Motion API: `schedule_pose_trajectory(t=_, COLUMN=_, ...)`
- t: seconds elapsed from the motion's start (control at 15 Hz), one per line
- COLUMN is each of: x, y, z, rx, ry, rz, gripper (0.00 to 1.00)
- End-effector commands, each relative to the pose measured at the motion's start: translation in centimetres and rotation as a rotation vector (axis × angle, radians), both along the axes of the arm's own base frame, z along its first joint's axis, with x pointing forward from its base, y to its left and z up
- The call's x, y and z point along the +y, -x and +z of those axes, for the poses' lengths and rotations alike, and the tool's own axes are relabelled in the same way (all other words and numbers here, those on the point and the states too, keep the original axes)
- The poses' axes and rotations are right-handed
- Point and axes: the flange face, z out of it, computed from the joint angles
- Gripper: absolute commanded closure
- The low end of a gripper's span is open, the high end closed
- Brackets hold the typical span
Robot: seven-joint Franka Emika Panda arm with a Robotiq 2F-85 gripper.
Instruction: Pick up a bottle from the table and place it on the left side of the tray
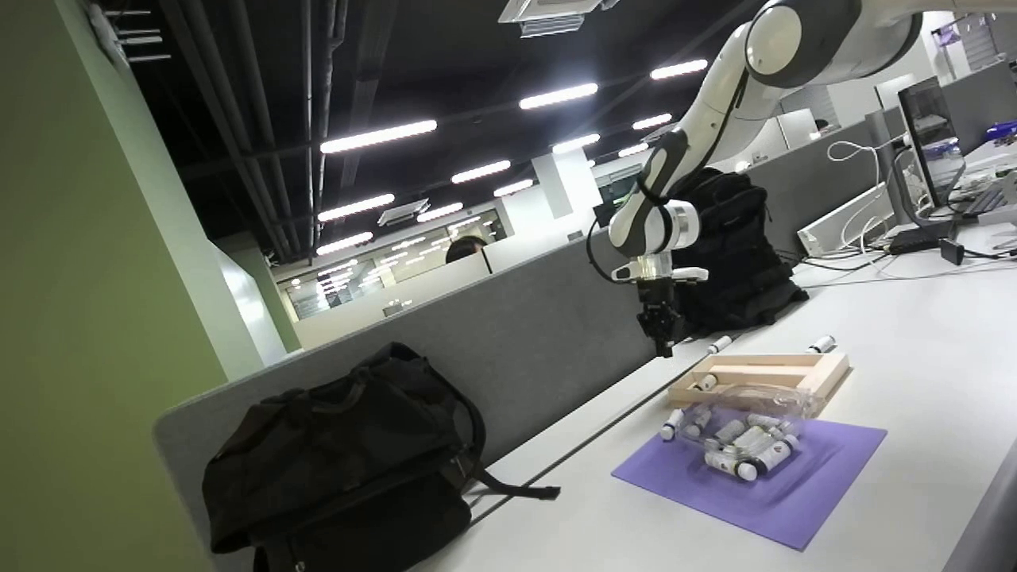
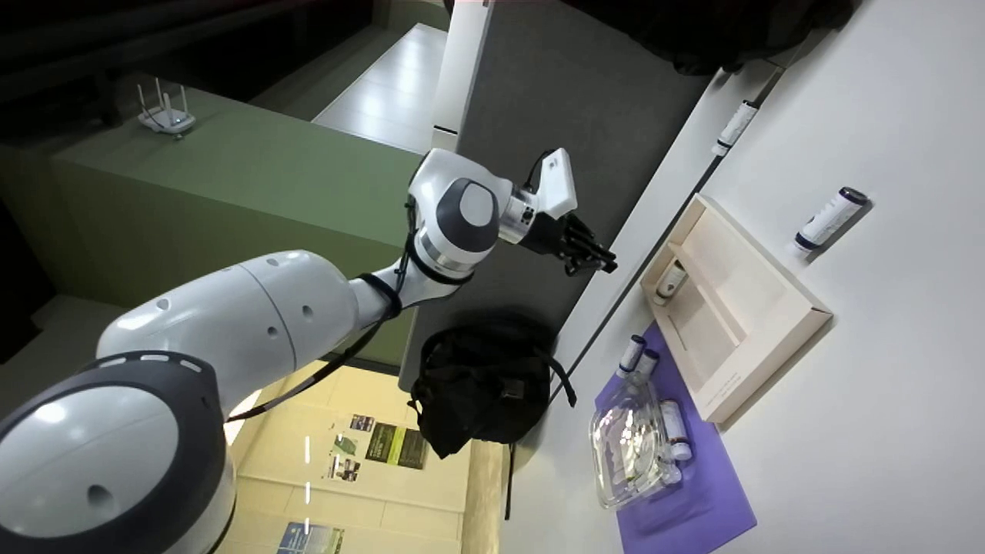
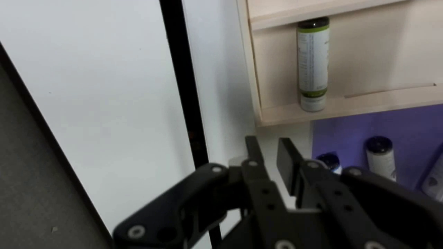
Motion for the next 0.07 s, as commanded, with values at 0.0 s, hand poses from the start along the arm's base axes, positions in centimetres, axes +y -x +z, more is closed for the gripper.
schedule_pose_trajectory(t=0.0, x=0.09, y=-0.07, z=0.65, rx=0.001, ry=0.002, rz=0.001, gripper=0.63)
